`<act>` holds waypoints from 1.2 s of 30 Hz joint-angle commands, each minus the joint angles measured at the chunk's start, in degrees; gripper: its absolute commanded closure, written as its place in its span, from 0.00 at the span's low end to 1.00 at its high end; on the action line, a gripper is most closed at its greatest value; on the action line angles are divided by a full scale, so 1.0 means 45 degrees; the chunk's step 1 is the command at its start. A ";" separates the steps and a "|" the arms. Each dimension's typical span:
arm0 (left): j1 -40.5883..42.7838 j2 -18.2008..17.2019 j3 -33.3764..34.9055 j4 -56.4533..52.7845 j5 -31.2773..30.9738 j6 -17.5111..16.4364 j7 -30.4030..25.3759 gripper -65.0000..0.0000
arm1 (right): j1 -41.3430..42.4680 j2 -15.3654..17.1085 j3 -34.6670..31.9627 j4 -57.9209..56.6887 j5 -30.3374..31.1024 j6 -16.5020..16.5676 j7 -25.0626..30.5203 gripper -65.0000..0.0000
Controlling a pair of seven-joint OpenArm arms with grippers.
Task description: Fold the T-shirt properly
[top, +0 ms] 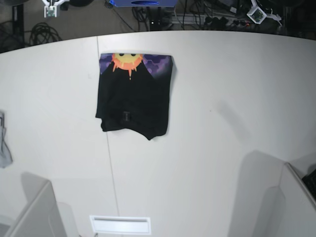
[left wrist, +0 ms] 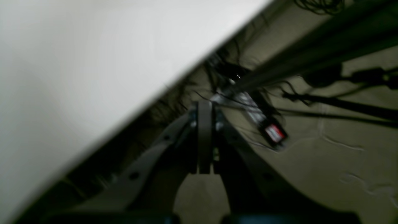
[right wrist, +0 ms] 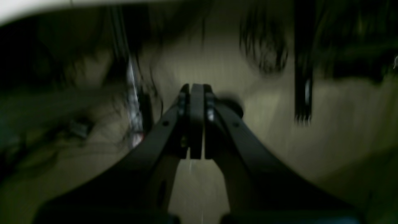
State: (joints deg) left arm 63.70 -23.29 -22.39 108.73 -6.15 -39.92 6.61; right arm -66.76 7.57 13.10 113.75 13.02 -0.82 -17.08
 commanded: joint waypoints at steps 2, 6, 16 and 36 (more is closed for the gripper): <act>0.0389 0.0047 0.0102 -0.0474 -0.0127 -0.0017 -0.0190 1.00 | -0.0256 0.0085 0.0028 0.0108 -0.0050 -0.0062 -0.0805 1.00; 0.0349 0.0164 0.0493 -0.2311 -0.0127 -0.0017 -0.0190 1.00 | -0.0197 0.0827 -0.0226 -0.0517 -0.0050 -0.0043 -0.2426 1.00; -0.2190 0.0106 0.3169 -0.9109 -0.0127 -0.0017 -0.0248 1.00 | 0.1503 0.3055 -0.4621 -0.4795 -0.0011 -0.0043 -0.3247 1.00; -0.9829 0.2176 0.9831 -2.2062 -0.0147 0.3333 -0.2788 1.00 | 0.8711 0.2507 -0.7415 -1.7845 -0.0030 0.5642 0.0621 1.00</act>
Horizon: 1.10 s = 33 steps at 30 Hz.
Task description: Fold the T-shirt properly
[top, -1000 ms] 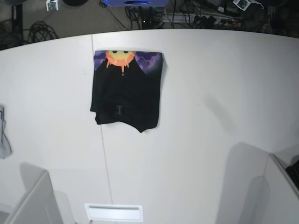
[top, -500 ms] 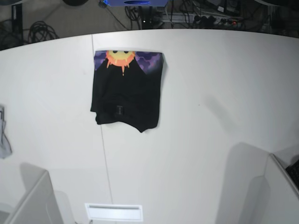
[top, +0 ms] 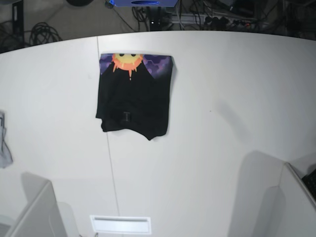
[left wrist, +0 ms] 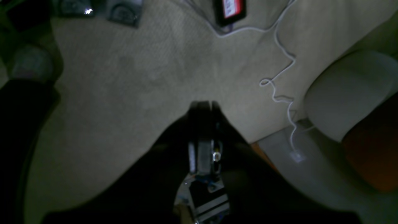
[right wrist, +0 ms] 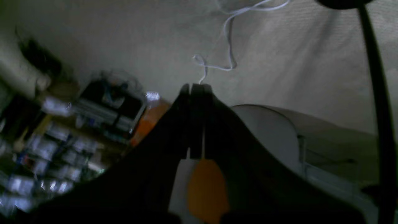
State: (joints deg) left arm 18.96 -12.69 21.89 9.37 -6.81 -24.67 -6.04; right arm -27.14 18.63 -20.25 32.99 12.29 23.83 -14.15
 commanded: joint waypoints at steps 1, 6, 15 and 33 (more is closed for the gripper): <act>-0.0238 0.0094 0.0127 -0.0567 -0.0001 0.0177 -0.0269 1.00 | 0.0433 -0.0087 -0.0003 -0.0875 0.0110 0.0164 0.0654 1.00; -0.1469 0.1345 0.0205 -0.1583 -0.0079 0.1642 -0.0777 1.00 | 0.2953 -0.1161 -0.0003 -0.5036 0.0110 0.0125 0.3545 1.00; -0.2543 0.1794 0.0322 -0.1583 -0.0021 0.2014 -0.0855 1.00 | 0.3559 -0.2060 0.0017 -0.5447 0.0110 -0.0833 0.4815 1.00; -0.2348 0.1071 0.0342 -0.0724 -0.0021 0.2092 -0.0894 1.00 | 0.3617 -0.3291 0.0036 -0.5505 0.0169 -0.2005 0.6574 1.00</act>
